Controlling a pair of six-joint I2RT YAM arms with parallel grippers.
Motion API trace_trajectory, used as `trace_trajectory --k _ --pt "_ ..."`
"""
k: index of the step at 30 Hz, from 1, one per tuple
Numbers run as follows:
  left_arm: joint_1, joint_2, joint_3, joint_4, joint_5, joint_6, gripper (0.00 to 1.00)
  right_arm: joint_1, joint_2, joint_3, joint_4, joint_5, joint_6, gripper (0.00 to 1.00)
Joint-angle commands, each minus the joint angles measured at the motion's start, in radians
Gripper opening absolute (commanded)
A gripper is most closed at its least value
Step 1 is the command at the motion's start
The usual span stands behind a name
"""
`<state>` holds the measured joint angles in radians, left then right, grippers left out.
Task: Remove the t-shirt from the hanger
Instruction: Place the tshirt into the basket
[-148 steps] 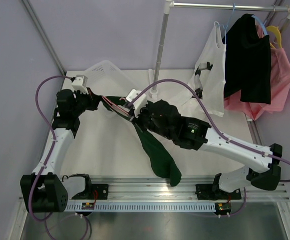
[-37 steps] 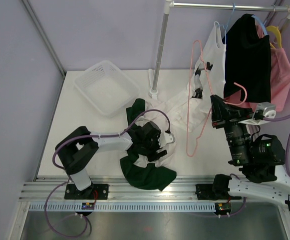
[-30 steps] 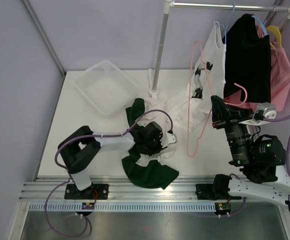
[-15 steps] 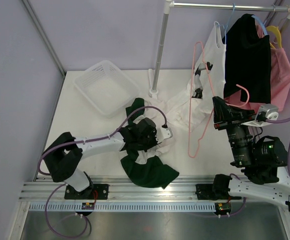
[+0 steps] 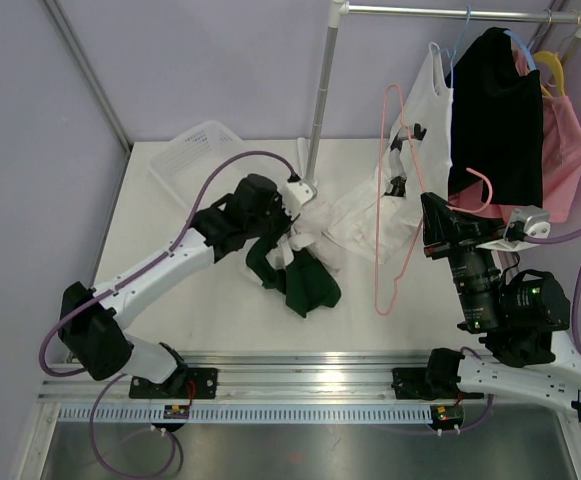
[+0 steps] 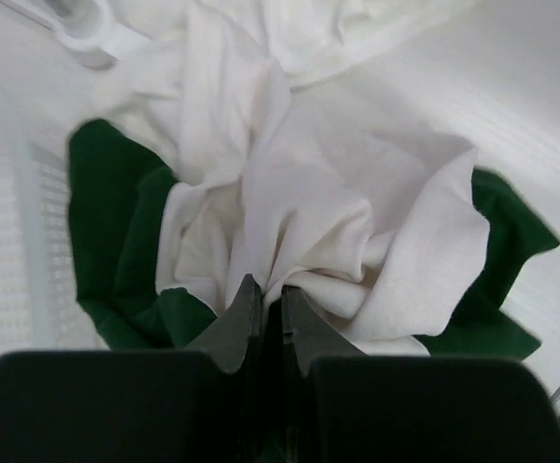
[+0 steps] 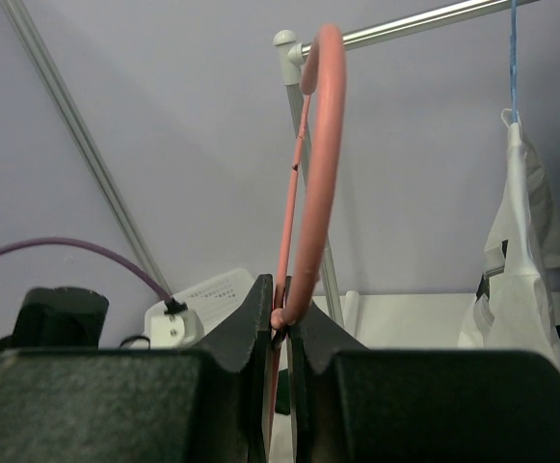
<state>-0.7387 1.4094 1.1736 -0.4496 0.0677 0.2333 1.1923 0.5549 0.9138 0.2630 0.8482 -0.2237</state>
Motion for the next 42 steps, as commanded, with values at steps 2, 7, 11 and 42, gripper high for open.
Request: trace_trajectory --k 2,7,11,42 --pt "0.1 0.023 0.299 -0.144 -0.065 -0.035 0.0 0.009 0.007 0.011 0.028 0.015 0.001 0.0" --pt "0.202 0.091 0.59 -0.264 -0.118 -0.029 0.0 0.009 -0.004 0.008 0.027 0.02 -0.006 0.0" --pt "0.266 0.146 0.817 -0.311 -0.198 -0.005 0.0 0.007 -0.012 0.005 0.025 0.019 -0.008 0.0" --pt "0.538 0.546 1.094 0.055 -0.454 0.141 0.0 0.007 0.03 0.019 0.035 0.022 -0.026 0.0"
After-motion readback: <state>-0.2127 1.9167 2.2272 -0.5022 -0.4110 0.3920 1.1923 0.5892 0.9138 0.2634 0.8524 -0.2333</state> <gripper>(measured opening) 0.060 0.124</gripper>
